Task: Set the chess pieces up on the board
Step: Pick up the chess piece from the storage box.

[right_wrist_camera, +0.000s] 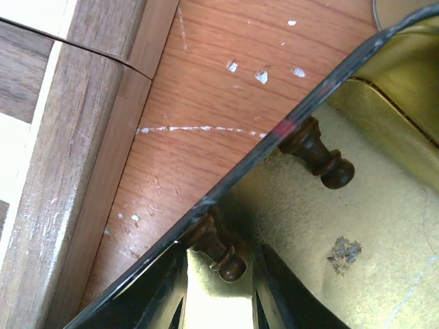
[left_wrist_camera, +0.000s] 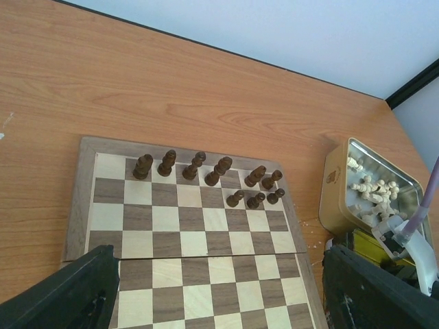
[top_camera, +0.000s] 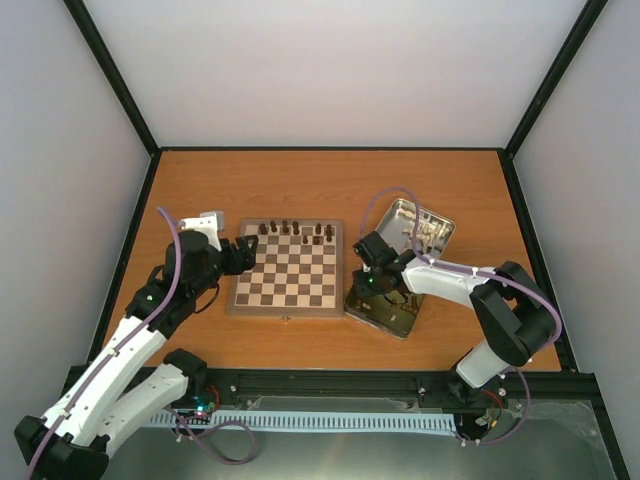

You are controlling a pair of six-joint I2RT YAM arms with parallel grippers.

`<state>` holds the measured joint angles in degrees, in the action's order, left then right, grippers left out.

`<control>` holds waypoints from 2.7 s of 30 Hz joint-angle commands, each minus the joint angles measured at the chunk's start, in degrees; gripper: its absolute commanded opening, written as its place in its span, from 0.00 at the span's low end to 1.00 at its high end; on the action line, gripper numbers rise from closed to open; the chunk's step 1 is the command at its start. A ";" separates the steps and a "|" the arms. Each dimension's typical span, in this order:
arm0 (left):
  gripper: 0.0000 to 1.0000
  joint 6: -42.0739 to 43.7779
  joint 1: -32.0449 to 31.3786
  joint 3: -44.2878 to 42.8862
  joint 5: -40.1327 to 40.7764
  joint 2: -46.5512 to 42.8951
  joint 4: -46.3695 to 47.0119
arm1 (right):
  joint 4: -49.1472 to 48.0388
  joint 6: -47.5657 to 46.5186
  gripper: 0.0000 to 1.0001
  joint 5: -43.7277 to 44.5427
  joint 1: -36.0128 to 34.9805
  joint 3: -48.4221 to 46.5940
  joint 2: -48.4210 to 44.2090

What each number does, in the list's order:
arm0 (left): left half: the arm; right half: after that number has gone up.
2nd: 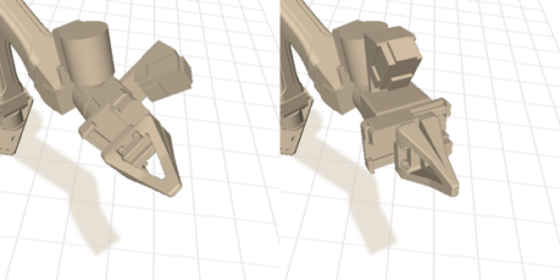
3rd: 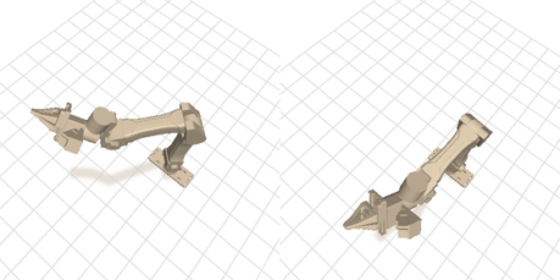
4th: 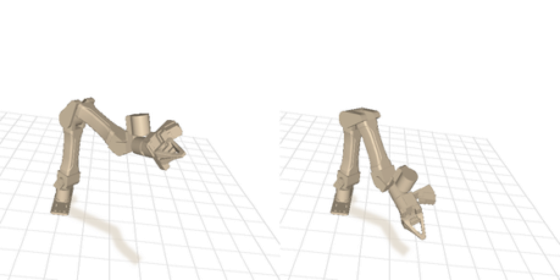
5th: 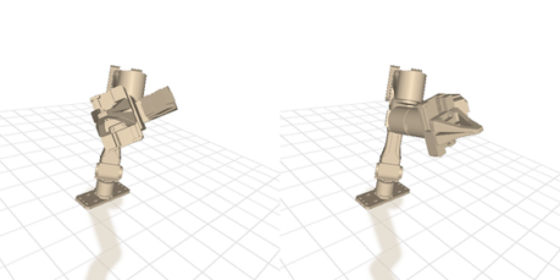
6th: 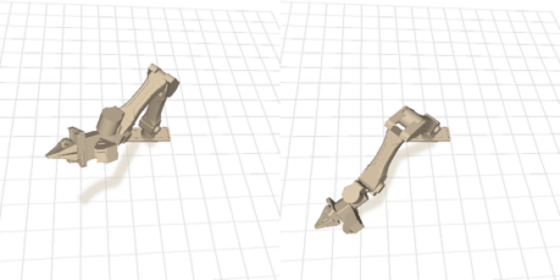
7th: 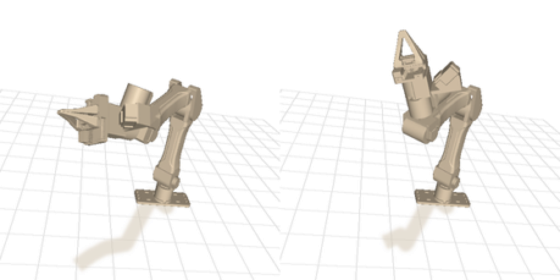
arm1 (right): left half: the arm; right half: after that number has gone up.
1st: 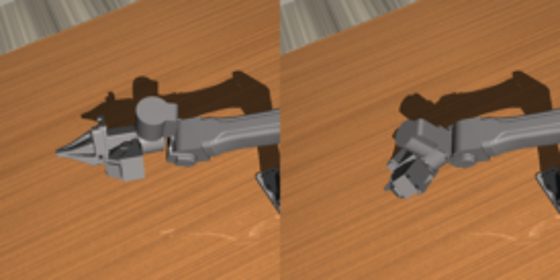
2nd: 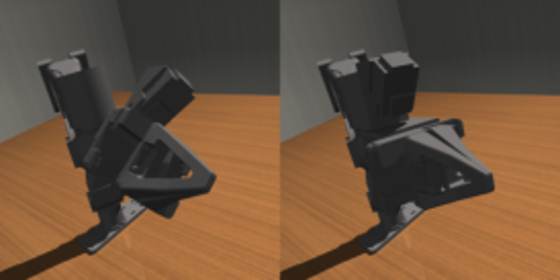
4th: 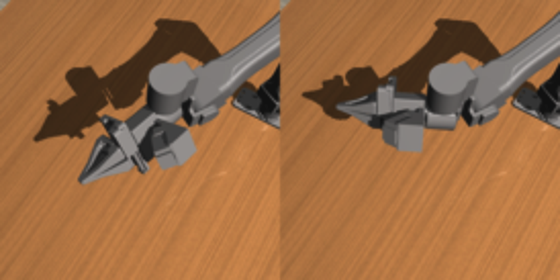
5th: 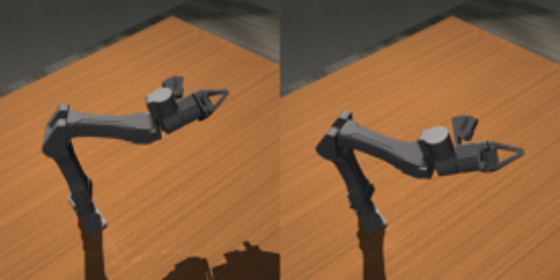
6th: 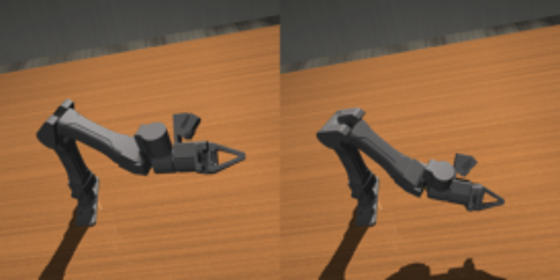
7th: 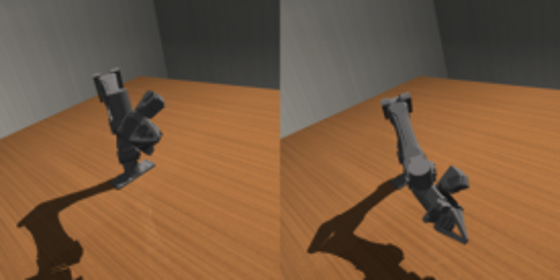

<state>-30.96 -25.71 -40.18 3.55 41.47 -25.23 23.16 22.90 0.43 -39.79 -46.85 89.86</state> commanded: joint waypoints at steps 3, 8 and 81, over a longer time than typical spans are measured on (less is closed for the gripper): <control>0.82 -0.42 0.23 -0.79 -0.78 1.19 2.23 | -5.69 -1.51 0.29 2.47 0.10 0.86 2.28; 0.82 -0.11 0.28 -0.70 -0.81 1.15 2.21 | -6.60 -0.78 0.29 3.84 0.06 1.12 4.62; 0.82 -7.66 0.28 11.05 -4.07 -7.25 4.75 | 35.57 0.66 0.03 -15.63 -7.22 -37.92 18.16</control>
<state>-36.01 -25.71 -30.85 1.08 35.88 -22.81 48.07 22.87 -14.09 -45.08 -81.25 102.80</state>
